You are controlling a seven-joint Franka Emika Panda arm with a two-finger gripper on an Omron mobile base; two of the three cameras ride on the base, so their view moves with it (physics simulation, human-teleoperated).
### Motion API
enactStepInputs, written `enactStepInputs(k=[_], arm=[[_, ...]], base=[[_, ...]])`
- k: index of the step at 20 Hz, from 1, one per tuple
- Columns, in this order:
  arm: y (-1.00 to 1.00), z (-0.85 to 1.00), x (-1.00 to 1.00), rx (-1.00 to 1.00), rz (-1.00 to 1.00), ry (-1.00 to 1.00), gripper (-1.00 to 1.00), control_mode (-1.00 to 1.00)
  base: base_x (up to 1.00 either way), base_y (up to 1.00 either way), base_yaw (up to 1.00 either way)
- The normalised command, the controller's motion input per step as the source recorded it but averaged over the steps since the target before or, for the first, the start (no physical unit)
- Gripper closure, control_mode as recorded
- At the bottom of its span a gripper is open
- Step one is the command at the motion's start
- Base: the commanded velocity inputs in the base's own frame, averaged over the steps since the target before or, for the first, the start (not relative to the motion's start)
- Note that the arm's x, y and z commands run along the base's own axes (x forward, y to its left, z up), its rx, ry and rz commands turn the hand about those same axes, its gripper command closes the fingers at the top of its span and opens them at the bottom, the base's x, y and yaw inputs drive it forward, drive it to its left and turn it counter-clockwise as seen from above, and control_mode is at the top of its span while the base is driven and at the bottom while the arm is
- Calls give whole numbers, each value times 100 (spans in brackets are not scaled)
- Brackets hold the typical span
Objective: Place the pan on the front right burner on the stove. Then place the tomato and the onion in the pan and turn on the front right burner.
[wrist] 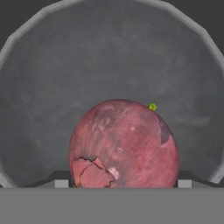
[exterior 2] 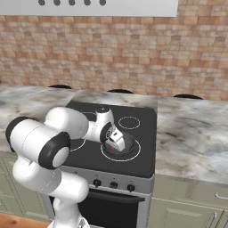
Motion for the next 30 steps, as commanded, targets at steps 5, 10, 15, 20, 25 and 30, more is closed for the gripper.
enactStepInputs(k=[5, 10, 15, 20, 25, 30], arm=[[0, -15, 3, 0, 3, 0, 100, -100], [0, -20, 3, 0, 4, 0, 100, -100], [0, -20, 0, 0, 5, 0, 100, -100], [0, -23, 0, 0, 5, 0, 100, -100], [-5, -29, 0, 0, 6, 0, 100, -100], [-5, -37, 3, 0, 6, 0, -100, -100]], base=[[0, 0, 0], [0, 0, 0], [0, 0, 0], [0, 0, 0], [0, 0, 0], [0, 0, 0]])
